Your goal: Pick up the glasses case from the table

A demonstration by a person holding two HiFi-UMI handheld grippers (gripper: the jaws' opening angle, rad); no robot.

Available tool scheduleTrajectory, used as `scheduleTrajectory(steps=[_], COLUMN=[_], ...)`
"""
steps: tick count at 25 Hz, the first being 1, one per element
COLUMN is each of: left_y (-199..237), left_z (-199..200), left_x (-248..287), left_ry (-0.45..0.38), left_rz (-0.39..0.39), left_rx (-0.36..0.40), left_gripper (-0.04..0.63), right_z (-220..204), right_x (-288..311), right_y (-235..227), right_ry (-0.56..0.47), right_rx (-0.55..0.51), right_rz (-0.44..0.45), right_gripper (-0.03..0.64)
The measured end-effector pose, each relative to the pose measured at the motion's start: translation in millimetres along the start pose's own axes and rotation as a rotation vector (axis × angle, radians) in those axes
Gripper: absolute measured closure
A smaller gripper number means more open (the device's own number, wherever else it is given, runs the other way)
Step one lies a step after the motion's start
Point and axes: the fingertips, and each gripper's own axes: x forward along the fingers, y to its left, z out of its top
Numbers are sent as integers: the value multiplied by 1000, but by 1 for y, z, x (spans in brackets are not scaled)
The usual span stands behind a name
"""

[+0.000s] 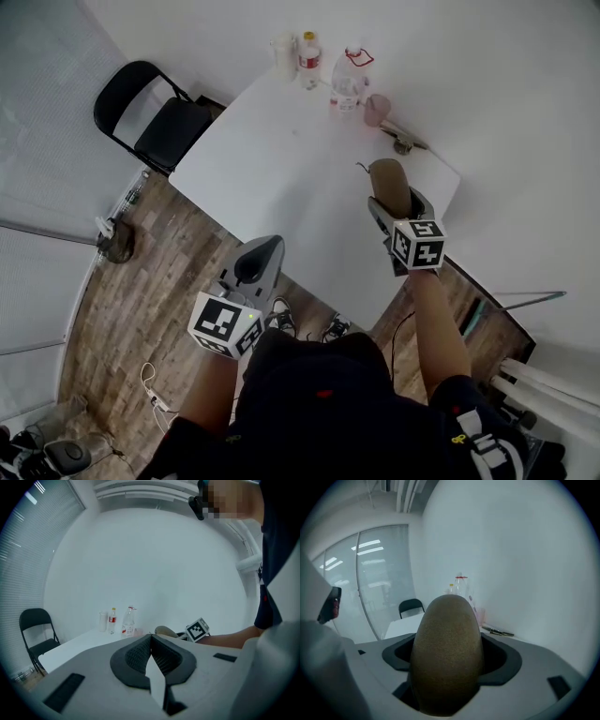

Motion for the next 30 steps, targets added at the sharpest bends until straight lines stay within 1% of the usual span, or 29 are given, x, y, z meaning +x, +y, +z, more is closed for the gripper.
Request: scheduleTrajectory(steps=[2, 7, 11, 17, 21, 24, 30], left_y=[-5, -15, -24, -39, -49, -54, -57], left_z=[8, 26, 40, 65, 81, 88, 91], left_x=[1, 0, 1, -3, -4, -6, -8], left_ry=[-15, -52, -82, -120, -147, -161, -168], left_rz=[-13, -41, -63, -112, -139, -150, -157], left_rx=[10, 42, 63, 83, 115, 130, 134], left_gripper=[575, 575, 575, 575, 575, 575, 575], right_z=[17, 53, 72, 96, 109, 116, 127], right_x=[-26, -87, -120, -162, -184, -195, -208], right_y=[11, 32, 37, 49, 56, 60, 66], right_ry=[-56, -169, -240, -312, -358, -381, -406], right_rx=[5, -38, -10, -76, -103, -115, -139], right_rz=[12, 11, 14, -1, -15, -20, -28], right_gripper=[225, 225, 225, 225, 225, 225, 225])
